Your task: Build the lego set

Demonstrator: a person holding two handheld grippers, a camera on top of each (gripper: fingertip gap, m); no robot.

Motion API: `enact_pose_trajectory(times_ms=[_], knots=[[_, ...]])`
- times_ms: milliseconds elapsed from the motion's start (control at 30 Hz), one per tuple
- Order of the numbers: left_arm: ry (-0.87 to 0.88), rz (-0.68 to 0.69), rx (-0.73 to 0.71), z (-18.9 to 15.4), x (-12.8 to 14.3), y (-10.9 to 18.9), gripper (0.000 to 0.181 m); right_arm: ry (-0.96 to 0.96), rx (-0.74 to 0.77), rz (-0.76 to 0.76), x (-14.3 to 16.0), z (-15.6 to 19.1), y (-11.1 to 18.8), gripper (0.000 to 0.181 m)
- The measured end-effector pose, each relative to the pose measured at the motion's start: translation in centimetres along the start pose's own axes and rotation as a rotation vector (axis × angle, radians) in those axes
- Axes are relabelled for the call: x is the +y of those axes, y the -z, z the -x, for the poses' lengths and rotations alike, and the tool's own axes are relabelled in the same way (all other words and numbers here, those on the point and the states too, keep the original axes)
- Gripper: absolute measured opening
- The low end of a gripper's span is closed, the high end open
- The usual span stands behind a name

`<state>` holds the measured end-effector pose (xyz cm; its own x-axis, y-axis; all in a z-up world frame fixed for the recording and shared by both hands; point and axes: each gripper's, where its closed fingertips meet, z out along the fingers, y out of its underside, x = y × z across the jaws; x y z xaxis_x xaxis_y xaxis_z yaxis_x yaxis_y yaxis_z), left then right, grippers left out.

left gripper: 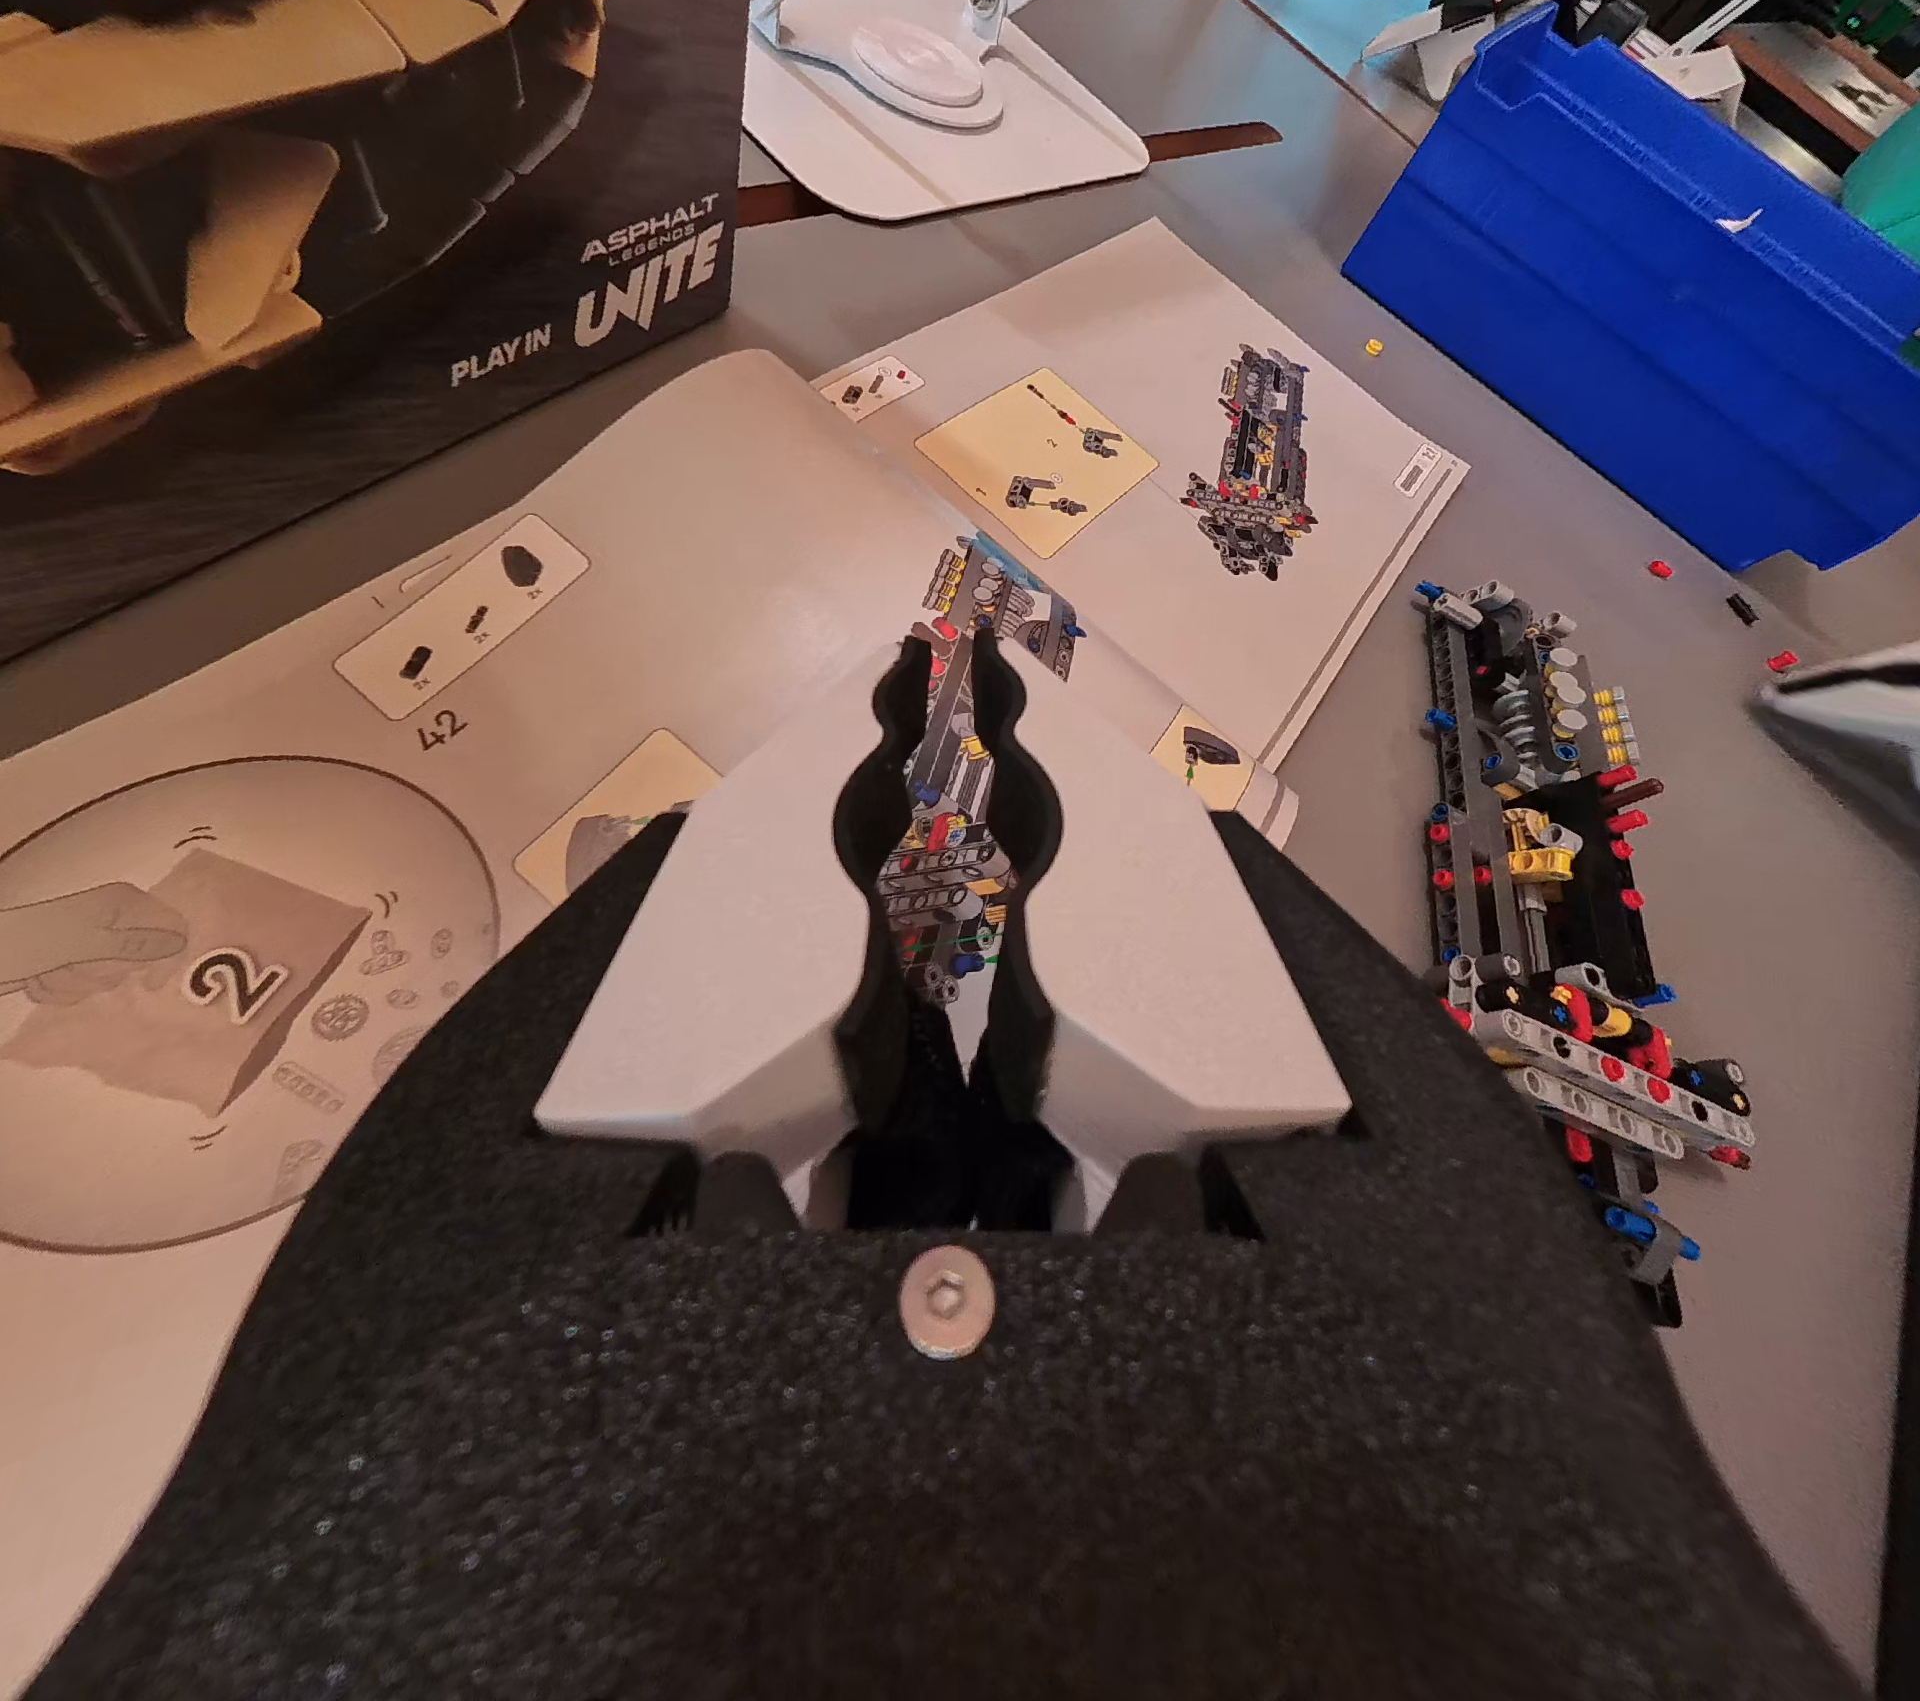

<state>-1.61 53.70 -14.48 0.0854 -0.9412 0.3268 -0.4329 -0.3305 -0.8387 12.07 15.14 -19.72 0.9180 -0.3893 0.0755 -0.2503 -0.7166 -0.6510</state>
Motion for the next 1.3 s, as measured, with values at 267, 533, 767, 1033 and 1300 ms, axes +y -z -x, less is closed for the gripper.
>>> enact_pose_trajectory(times_ms=[267,533,767,1033,1300], knots=[[0.001,-0.005,0.000,0.0,-0.1,0.1,0.006,-0.057,0.170,-0.095,-13.1,-6.1,-9.9,0.004],[0.019,-0.018,0.001,0.5,-0.5,0.6,0.006,-0.102,0.138,0.005,-15.7,-7.4,-15.3,0.003],[0.034,-0.018,0.020,0.3,-0.5,0.6,0.006,-0.078,0.120,-0.003,-14.6,-6.9,-13.4,0.015],[0.029,-0.001,0.041,-0.5,-0.1,0.2,0.005,-0.070,0.096,-0.038,-5.0,-4.7,-3.5,0.017],[0.011,0.027,0.053,-1.2,0.5,-0.4,0.005,-0.084,0.095,-0.066,-2.4,-5.6,-2.5,0.020]])
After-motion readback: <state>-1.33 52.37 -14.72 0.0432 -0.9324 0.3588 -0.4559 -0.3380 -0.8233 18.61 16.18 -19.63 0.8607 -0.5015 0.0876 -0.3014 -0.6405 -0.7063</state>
